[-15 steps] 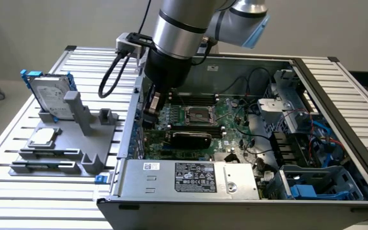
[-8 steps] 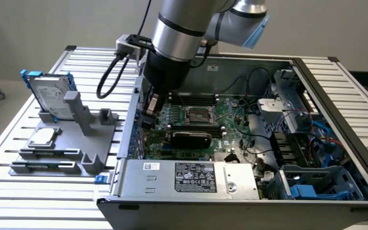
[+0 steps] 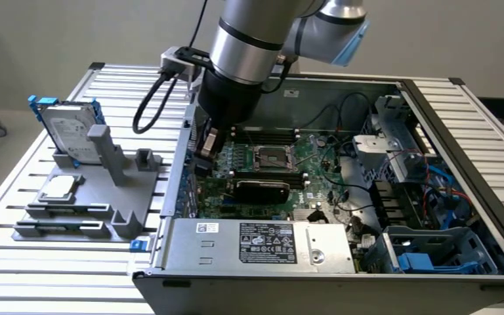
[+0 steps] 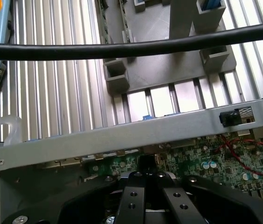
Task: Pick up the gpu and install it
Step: 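Press down on the gpu until it lock into place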
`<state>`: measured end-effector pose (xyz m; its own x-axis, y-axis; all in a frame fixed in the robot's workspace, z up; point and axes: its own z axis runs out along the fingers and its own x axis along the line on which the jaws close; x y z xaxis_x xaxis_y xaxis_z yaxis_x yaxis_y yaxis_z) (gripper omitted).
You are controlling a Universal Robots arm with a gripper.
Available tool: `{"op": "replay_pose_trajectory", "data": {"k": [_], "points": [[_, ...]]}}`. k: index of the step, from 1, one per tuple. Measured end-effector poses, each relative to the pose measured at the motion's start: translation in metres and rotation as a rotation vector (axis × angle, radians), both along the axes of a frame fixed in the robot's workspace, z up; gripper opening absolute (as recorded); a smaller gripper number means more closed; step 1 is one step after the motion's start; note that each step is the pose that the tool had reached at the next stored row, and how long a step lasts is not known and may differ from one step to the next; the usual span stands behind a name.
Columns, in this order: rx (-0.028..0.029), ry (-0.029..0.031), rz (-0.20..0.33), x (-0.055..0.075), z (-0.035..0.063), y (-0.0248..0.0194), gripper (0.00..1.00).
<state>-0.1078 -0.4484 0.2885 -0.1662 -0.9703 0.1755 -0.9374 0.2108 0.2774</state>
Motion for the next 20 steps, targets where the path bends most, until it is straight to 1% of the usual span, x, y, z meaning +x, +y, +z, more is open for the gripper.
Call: {"op": "replay_pose_trajectory", "data": {"k": [2,8,15,20], "points": [[-0.0005,0.0018,0.0,0.0021,0.0,0.0,0.11],[-0.0007,0.0042,-0.004,0.0029,0.0,0.0003,0.11],[-0.0005,0.005,-0.019,0.0029,-0.0001,0.0055,0.11],[-0.0006,0.0072,-0.028,0.0028,0.0,0.0066,0.11]]}}
